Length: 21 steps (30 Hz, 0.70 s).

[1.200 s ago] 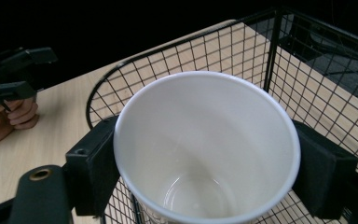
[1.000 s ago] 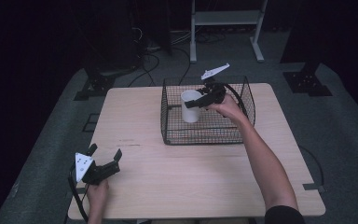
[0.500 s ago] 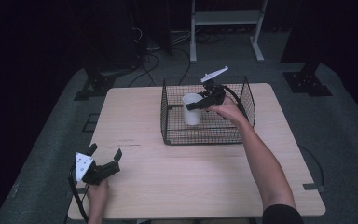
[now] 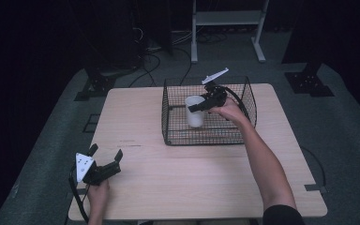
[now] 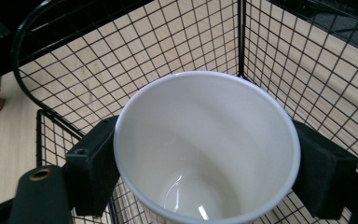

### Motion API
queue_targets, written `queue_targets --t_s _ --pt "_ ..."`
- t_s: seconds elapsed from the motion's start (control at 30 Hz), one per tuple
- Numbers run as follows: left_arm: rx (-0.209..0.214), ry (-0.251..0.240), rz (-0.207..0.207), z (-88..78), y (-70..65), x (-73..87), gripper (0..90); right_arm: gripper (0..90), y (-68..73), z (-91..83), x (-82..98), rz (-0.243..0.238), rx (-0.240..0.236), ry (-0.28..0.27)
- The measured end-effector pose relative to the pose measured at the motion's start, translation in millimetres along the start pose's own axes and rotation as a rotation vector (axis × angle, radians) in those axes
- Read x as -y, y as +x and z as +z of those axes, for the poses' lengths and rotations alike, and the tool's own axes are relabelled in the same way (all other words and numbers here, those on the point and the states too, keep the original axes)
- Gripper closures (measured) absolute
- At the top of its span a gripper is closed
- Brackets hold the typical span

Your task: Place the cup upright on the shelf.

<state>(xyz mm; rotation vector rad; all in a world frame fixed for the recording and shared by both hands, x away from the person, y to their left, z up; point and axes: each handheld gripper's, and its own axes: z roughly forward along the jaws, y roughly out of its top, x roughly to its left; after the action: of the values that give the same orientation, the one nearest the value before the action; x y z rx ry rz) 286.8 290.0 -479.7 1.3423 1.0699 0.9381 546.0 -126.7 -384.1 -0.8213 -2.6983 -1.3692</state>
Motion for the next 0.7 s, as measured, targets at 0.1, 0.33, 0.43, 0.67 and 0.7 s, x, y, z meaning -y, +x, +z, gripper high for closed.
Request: queue_targets --t_s 0.1,0.33,0.43,0.67,0.7 --pt "0.001 0.0 0.001 0.0 -0.1 0.0 0.0 18.8 -2.8 2.2 2.0 0.009 0.005 0.015" --pt "0.0 0.0 0.001 -0.3 -0.3 0.0 0.0 18.8 -2.9 6.4 4.7 0.003 0.014 0.037" --pt "0.001 0.0 0.001 -0.4 -0.3 0.1 0.0 18.7 -3.2 7.4 5.8 0.003 0.019 0.048" --pt "0.001 0.0 0.0 -0.4 -0.1 0.0 0.0 18.7 -4.1 8.3 10.4 0.013 0.028 0.072" --pt "0.001 0.0 0.0 -0.4 -0.2 0.1 0.0 18.6 -3.8 8.1 10.6 0.012 0.029 0.077"
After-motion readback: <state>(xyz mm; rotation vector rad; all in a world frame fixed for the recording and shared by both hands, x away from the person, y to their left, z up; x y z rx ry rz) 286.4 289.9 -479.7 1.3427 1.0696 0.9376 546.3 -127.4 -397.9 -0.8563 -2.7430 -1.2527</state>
